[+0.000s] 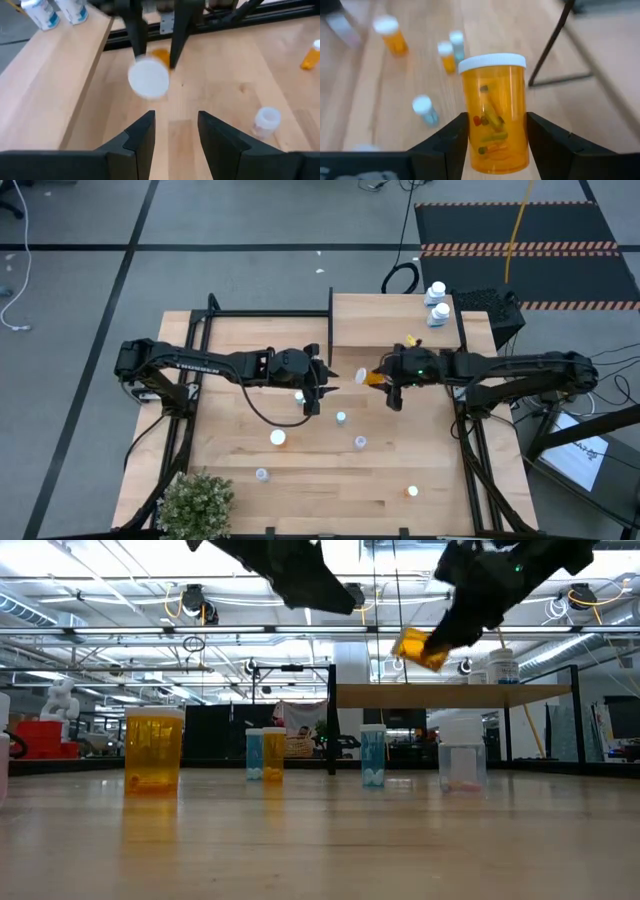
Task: Pick and place medicine bottles onto shelf by color
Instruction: Put the bottom large orange pill bottle on the shelf
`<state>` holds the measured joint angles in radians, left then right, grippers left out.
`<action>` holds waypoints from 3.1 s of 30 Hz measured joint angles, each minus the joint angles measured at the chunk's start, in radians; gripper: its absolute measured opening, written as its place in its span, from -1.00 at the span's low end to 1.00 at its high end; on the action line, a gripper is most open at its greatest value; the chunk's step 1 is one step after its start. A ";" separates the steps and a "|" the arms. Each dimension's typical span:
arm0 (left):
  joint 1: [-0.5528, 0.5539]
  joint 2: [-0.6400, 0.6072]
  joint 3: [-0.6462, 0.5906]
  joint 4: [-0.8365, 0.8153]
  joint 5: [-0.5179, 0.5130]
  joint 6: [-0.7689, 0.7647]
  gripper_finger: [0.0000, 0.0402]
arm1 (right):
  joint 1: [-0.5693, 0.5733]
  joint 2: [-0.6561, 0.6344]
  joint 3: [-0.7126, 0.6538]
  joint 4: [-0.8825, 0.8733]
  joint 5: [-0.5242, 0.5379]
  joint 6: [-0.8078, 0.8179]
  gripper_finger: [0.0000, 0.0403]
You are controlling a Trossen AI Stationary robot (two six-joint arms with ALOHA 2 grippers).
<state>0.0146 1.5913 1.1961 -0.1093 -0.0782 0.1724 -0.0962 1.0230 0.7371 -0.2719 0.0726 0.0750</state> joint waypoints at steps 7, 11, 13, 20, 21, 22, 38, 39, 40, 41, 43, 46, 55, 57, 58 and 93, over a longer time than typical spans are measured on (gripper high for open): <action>0.032 0.008 -0.103 0.201 0.042 -0.052 -0.04 | 0.013 -0.116 -0.174 0.372 -0.001 -0.009 -0.10; 0.041 0.012 -0.167 0.386 0.052 -0.063 0.21 | 0.013 -0.131 -0.262 0.601 -0.001 -0.011 -0.10; 0.044 0.024 -0.183 0.470 0.054 -0.069 0.33 | 0.013 -0.129 -0.286 0.710 -0.001 -0.011 -0.10; 0.052 0.093 -0.190 0.635 0.083 -0.144 0.59 | 0.013 -0.053 -0.320 1.002 -0.083 -0.009 -0.10; 0.051 0.102 -0.190 0.654 0.086 -0.152 0.60 | 0.013 -0.043 -0.319 1.015 -0.084 -0.009 -0.10; 0.050 0.109 -0.190 0.667 0.088 -0.158 0.61 | 0.013 -0.030 -0.320 1.025 -0.090 -0.009 -0.10; 0.039 0.124 -0.190 0.767 0.167 -0.130 0.61 | 0.013 0.188 -0.320 1.350 -0.156 -0.008 -0.10; 0.039 0.124 -0.190 0.770 0.169 -0.131 0.61 | 0.013 0.197 -0.320 1.363 -0.162 -0.008 -0.10; 0.040 0.124 -0.190 0.774 0.168 -0.131 0.61 | 0.013 0.208 -0.320 1.375 -0.173 -0.008 -0.10; 0.041 0.124 -0.190 0.780 0.168 -0.132 0.61 | 0.013 0.218 -0.320 1.387 -0.179 -0.008 -0.10; 0.041 0.124 -0.190 0.791 0.164 -0.141 0.61 | 0.013 0.240 -0.320 1.410 -0.179 -0.008 -0.10; 0.039 0.124 -0.189 0.796 0.165 -0.152 0.61 | 0.013 0.263 -0.320 1.438 -0.179 -0.008 -0.10; 0.040 0.124 -0.189 0.794 0.157 -0.152 0.61 | 0.013 0.287 -0.320 1.467 -0.179 -0.010 -0.10; 0.040 0.124 -0.189 0.794 0.157 -0.152 0.61 | 0.013 0.287 -0.320 1.467 -0.179 -0.011 -0.10; 0.040 0.124 -0.189 0.794 0.156 -0.152 0.60 | 0.013 0.287 -0.320 1.468 -0.179 -0.011 -0.10; 0.030 0.124 -0.189 0.797 0.160 -0.130 0.13 | 0.013 0.287 -0.319 1.474 -0.180 -0.008 -0.10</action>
<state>0.0444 1.7157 1.0073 0.6879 0.0820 0.0423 -0.0830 1.3098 0.4179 1.2026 -0.1070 0.0673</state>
